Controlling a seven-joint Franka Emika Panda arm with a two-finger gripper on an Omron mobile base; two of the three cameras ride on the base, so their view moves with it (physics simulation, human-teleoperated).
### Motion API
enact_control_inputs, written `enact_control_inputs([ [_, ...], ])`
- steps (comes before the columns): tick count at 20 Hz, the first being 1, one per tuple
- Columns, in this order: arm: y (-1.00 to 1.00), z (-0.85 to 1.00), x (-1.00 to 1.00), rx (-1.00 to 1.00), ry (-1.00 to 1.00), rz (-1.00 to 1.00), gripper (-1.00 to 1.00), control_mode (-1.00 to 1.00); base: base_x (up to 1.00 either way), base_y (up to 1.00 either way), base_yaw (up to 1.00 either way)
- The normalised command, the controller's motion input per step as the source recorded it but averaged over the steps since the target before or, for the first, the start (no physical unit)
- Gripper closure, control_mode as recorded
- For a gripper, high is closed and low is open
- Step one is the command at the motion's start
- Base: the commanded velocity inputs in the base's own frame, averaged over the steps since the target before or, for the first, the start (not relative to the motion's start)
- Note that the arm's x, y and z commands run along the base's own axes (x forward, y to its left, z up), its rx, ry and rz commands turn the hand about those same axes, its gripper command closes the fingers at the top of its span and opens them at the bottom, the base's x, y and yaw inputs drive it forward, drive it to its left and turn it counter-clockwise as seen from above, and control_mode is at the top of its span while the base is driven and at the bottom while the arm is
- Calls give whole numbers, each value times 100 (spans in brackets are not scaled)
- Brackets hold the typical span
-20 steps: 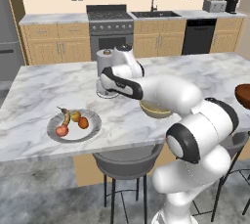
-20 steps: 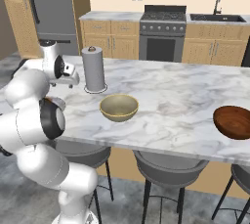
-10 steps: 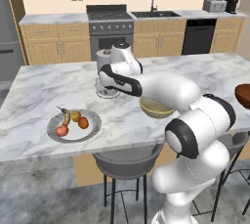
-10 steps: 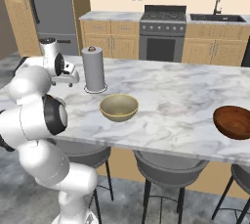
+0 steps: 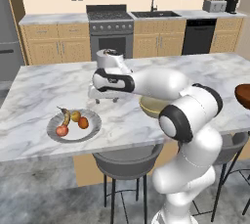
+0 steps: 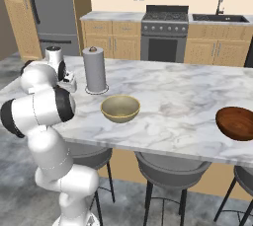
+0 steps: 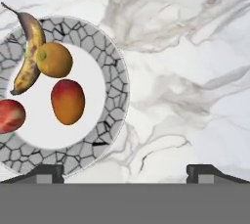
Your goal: Take the fruits from the plate on the dining counter and place two fruits in each bowl.
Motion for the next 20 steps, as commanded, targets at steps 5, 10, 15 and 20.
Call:
enact_control_inputs([
  [5, 63, -15, 0, 0, 6, 8, -100, -100, 0, 0, 0],
  [10, 45, 0, 2, 0, 0, 3, -100, -100, 0, 0, 0],
  [15, 8, -14, 2, -1, 0, 0, -100, -100, 0, 0, 0],
  [20, 9, -19, 7, -7, -3, 0, -100, -100, 0, 0, 0],
])
